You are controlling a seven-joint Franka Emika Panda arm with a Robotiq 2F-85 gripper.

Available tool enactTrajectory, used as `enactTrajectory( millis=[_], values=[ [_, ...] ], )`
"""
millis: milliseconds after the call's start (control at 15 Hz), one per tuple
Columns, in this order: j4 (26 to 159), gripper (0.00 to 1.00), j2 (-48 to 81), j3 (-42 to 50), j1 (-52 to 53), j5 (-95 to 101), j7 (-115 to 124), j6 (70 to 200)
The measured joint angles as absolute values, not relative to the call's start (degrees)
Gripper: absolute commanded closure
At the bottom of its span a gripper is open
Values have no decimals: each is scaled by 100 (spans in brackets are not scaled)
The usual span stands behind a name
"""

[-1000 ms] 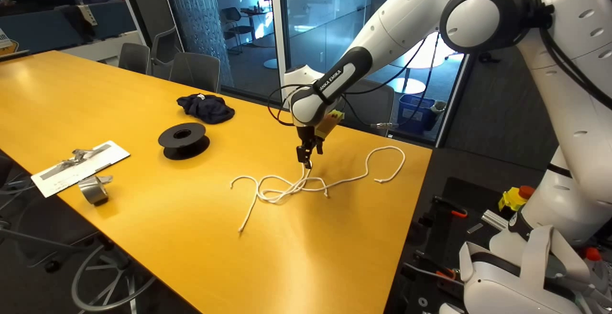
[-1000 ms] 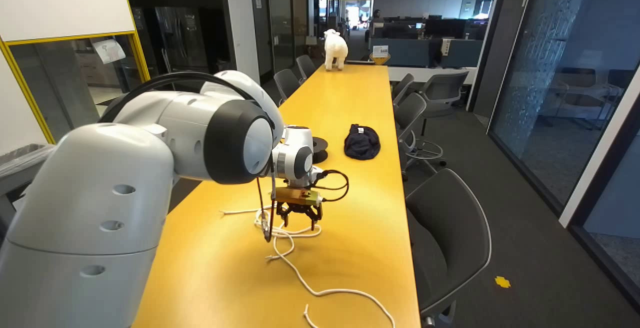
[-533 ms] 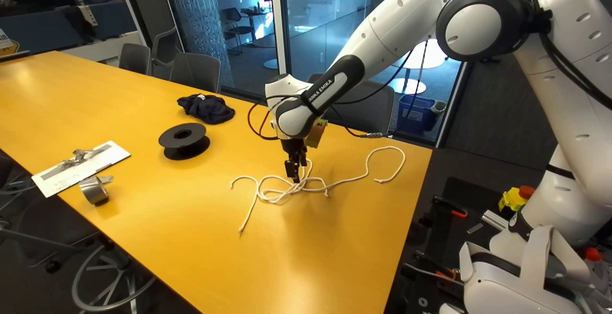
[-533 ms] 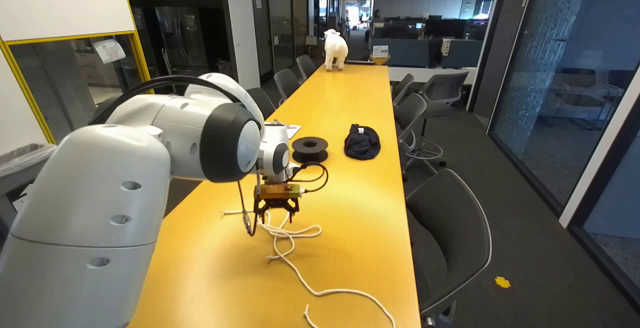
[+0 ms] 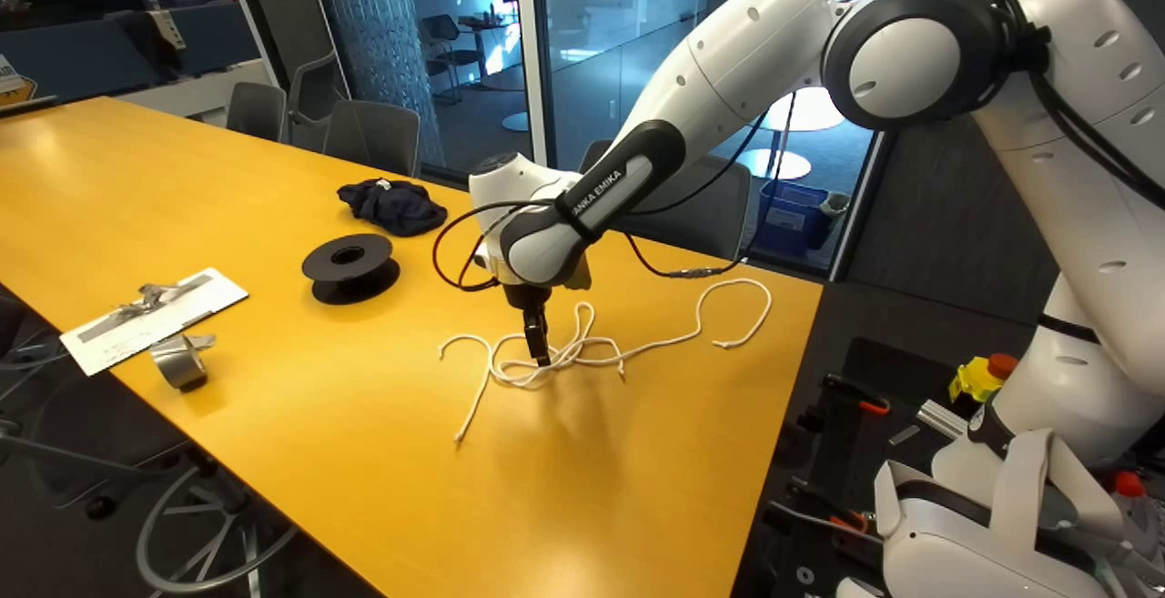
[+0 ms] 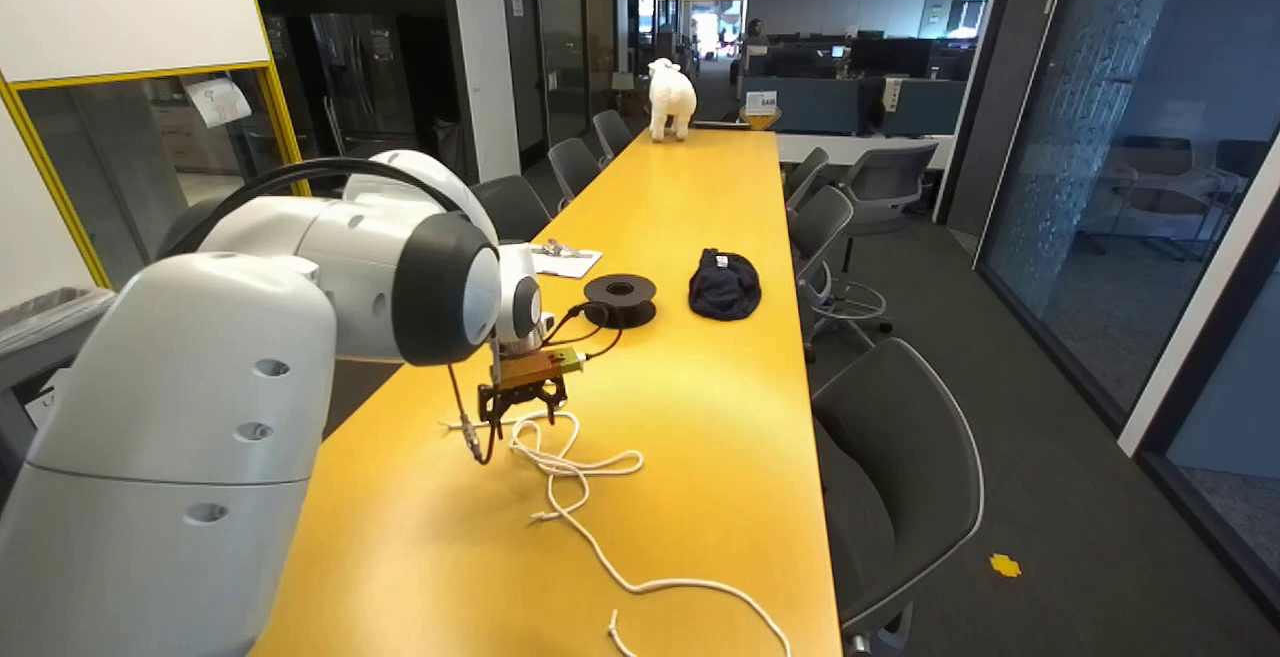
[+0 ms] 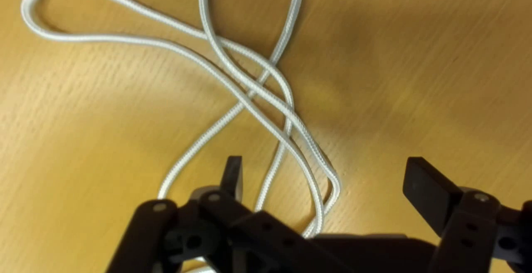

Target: Separate the two white ropes

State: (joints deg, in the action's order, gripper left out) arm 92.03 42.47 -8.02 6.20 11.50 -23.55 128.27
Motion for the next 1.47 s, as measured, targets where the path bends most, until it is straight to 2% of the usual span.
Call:
enactTrajectory(
  millis=[800, 1467],
  values=[
    [9437, 0, 4496, -948, 682, 1598, -3214, 13823],
    [9820, 0, 4506, -723, 705, 2079, -3059, 14525]
  ],
)
